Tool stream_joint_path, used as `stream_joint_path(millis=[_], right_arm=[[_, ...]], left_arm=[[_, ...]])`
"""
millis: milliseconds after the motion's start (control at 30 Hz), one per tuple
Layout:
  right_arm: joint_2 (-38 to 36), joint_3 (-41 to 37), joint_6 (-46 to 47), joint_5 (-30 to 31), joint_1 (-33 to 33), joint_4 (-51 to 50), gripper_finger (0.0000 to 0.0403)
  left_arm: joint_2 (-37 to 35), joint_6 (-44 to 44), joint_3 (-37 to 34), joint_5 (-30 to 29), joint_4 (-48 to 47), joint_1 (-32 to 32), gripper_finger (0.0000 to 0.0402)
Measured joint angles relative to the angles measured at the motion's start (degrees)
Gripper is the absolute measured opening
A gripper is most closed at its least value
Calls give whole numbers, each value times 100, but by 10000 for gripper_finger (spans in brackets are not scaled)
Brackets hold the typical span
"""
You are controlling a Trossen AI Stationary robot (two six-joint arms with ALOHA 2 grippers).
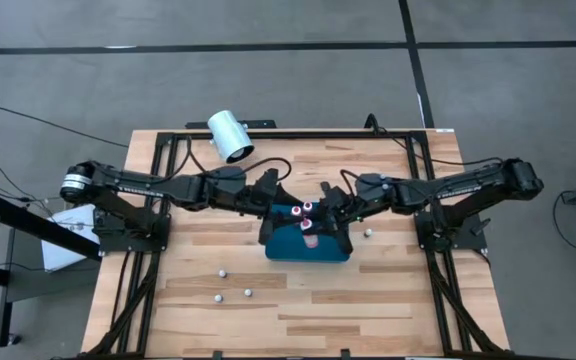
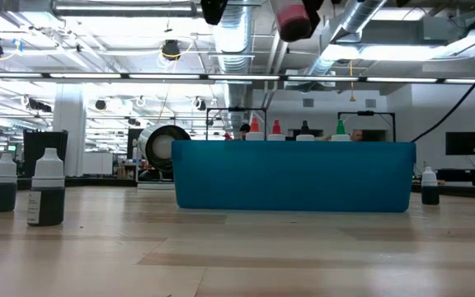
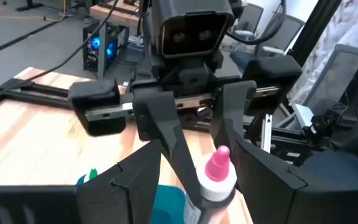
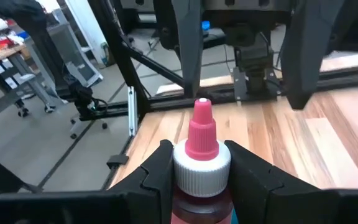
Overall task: Pick & Place food coloring
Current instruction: Put the large pink food coloring bottle into the blue bin
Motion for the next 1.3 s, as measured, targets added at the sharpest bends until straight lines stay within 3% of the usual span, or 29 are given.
stream_joint_path(millis=[1133,1300], right_arm=[[144,4,28,17,-201,522,108],[144,2,31,17,-201,550,108]], left_arm=[[20,-108,-7,-94,-185,0,192],[17,-10,-7,-157,-178,0,176]])
